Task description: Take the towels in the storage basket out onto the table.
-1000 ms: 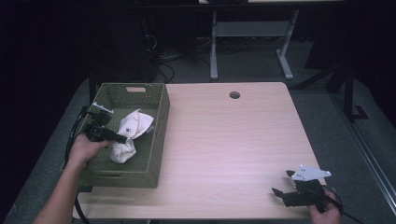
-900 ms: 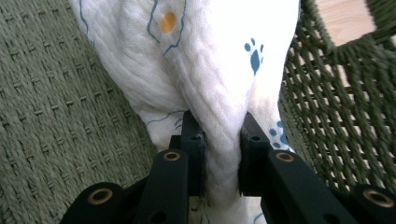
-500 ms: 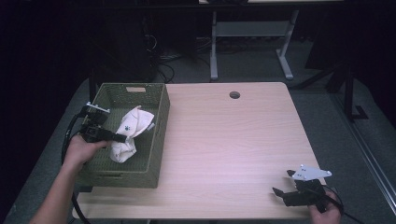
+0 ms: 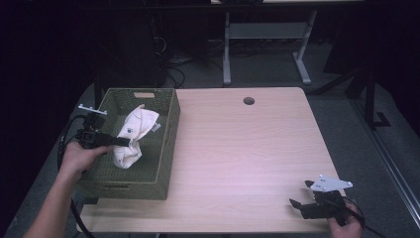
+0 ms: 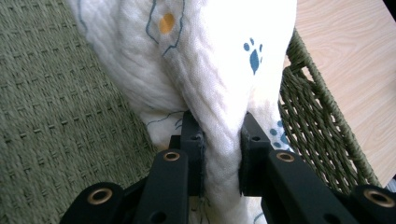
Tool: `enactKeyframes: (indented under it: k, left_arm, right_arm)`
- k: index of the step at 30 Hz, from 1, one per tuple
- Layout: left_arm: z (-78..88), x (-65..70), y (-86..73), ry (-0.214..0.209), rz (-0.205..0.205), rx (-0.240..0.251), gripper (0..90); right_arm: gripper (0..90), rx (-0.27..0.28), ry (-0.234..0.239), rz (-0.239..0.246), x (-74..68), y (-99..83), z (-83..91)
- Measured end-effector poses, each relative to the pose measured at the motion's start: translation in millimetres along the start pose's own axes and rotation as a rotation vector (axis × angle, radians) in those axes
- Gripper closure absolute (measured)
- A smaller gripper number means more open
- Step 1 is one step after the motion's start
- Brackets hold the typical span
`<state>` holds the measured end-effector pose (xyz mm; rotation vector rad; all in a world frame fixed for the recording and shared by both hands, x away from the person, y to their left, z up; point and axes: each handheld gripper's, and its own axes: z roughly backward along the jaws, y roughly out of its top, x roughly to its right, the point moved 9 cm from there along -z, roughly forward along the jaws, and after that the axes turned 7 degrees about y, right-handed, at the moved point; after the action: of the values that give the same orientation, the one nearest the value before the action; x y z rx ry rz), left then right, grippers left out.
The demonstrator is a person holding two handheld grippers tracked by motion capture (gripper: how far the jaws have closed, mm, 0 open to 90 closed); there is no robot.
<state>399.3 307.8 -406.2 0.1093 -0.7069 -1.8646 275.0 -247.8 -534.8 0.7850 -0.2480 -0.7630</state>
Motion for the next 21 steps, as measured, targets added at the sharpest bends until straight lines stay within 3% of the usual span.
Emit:
enactKeyframes:
  k: [8,21]
  left_arm:
    - [15.3,9.5,8.9,-0.019,-0.024,0.034,75.9]
    - [26.8,48.9,25.7,-0.093,-0.108,0.066,75.9]
  right_arm:
    - [14.0,0.001,-0.002,-0.002,0.7,0.1,0.3]
    - [14.0,0.001,-0.004,-0.001,0.7,0.3,0.0]
